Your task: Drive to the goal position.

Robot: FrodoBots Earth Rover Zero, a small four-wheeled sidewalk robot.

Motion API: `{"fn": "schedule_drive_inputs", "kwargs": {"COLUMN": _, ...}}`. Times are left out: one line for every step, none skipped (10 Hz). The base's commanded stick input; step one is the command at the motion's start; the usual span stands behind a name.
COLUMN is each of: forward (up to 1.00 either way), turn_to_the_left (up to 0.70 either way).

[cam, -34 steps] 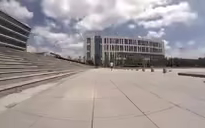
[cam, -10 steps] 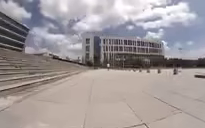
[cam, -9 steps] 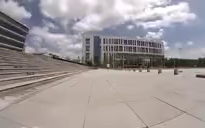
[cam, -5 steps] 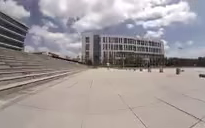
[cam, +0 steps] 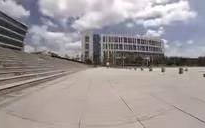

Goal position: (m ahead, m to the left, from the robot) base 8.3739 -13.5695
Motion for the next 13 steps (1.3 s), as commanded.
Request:
{"fn": "schedule_drive_inputs", "kwargs": {"forward": 0.70, "turn_to_the_left": 0.00}}
{"fn": "schedule_drive_inputs", "kwargs": {"forward": 0.70, "turn_to_the_left": 0.00}}
{"fn": "schedule_drive_inputs", "kwargs": {"forward": 0.70, "turn_to_the_left": 0.00}}
{"fn": "schedule_drive_inputs", "kwargs": {"forward": 0.70, "turn_to_the_left": 0.00}}
{"fn": "schedule_drive_inputs", "kwargs": {"forward": 0.70, "turn_to_the_left": 0.00}}
{"fn": "schedule_drive_inputs", "kwargs": {"forward": 0.70, "turn_to_the_left": 0.00}}
{"fn": "schedule_drive_inputs", "kwargs": {"forward": 0.70, "turn_to_the_left": 0.00}}
{"fn": "schedule_drive_inputs", "kwargs": {"forward": 0.70, "turn_to_the_left": 0.00}}
{"fn": "schedule_drive_inputs", "kwargs": {"forward": 0.70, "turn_to_the_left": 0.00}}
{"fn": "schedule_drive_inputs", "kwargs": {"forward": 0.70, "turn_to_the_left": 0.00}}
{"fn": "schedule_drive_inputs", "kwargs": {"forward": 0.70, "turn_to_the_left": 0.00}}
{"fn": "schedule_drive_inputs", "kwargs": {"forward": 0.70, "turn_to_the_left": 0.00}}
{"fn": "schedule_drive_inputs", "kwargs": {"forward": 0.70, "turn_to_the_left": 0.00}}
